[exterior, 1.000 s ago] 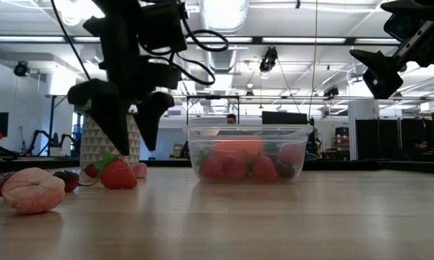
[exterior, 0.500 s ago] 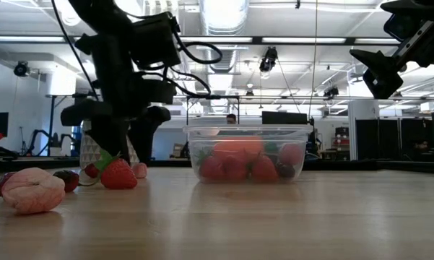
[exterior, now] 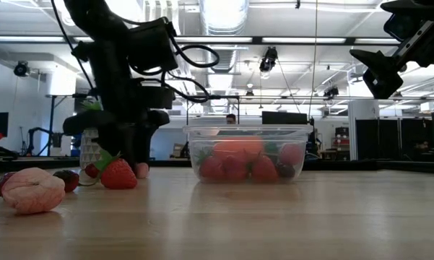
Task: Pick and placing Produce into tupperware
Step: Put the top small peach into the transparent container
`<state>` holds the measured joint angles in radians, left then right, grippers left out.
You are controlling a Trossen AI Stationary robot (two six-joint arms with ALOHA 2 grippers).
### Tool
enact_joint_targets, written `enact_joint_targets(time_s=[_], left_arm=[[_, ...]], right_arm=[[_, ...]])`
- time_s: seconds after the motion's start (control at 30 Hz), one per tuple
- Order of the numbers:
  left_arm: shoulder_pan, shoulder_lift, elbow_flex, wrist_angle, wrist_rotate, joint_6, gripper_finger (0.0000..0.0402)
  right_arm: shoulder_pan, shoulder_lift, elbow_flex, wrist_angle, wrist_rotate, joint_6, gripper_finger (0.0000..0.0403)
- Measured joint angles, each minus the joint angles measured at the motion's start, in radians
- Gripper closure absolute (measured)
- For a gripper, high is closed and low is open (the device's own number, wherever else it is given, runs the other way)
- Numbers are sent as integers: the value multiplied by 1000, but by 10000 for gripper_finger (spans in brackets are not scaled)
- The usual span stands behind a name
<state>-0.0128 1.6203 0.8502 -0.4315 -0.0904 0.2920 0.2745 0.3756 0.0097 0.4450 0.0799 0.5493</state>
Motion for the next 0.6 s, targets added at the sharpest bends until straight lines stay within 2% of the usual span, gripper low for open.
enact_joint_targets(time_s=[0.2,0.4,0.53,0.6], left_arm=[[0,-6,49,-20,-26,0,313],[1,-110,174,-81,-76,3,319],[0,-143,248,18,-64,3,312],[0,-116,277,54,-32,3,306]], right_arm=[[0,0,0,0,0,0,92],[0,0,0,0,0,0,96],[0,0,0,0,0,0,93],[0,0,0,0,0,0,91]])
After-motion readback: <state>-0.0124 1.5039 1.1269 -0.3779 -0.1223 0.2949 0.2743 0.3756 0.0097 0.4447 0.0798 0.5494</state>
